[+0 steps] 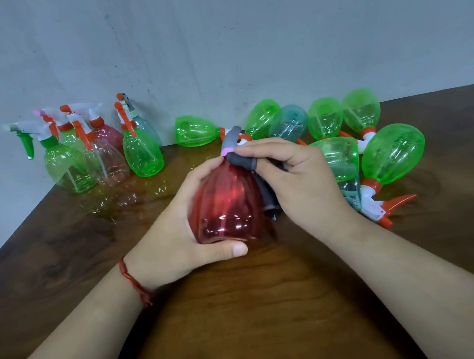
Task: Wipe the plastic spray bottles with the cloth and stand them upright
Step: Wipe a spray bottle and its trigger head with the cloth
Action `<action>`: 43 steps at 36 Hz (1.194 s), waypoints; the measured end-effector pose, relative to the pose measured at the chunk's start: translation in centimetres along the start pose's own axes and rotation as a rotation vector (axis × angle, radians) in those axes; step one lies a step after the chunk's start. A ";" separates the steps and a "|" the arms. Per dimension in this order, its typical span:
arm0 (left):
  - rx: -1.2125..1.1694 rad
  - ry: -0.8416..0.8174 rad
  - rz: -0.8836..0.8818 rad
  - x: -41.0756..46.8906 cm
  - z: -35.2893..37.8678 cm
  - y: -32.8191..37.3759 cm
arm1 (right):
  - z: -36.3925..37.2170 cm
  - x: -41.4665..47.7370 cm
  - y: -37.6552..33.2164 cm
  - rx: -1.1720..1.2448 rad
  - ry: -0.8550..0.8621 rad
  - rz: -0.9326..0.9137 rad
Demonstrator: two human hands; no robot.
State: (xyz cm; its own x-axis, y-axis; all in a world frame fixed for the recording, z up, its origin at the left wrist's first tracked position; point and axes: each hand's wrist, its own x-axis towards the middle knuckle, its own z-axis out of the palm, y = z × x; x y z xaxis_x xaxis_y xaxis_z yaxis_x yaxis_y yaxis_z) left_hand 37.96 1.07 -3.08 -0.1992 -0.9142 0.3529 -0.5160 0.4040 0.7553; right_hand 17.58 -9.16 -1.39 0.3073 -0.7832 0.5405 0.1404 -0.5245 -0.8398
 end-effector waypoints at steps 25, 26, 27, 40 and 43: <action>0.120 0.310 -0.070 1.2 -1.2 -0.1 | 1.1 -2.0 0.2 -0.427 -0.128 -0.384; 0.135 0.275 -0.058 1.2 -1.0 0.0 | 1.0 -1.9 0.3 -0.407 -0.108 -0.360; 0.142 0.238 -0.040 1.1 -0.8 0.1 | 0.9 -1.7 0.3 -0.387 -0.088 -0.331; -0.013 0.032 -0.002 1.1 0.4 1.2 | -0.2 0.1 -0.2 0.061 0.027 0.118; 0.107 0.066 0.001 1.1 0.0 1.0 | 0.0 0.1 -0.1 -0.039 0.025 0.066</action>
State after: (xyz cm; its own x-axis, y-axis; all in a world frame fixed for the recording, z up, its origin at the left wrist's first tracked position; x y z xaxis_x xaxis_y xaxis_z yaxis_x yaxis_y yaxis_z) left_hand 37.25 0.50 -1.97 -0.1462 -0.9084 0.3917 -0.6026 0.3958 0.6930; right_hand 17.55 -9.20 -1.32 0.2910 -0.8241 0.4859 0.0836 -0.4840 -0.8710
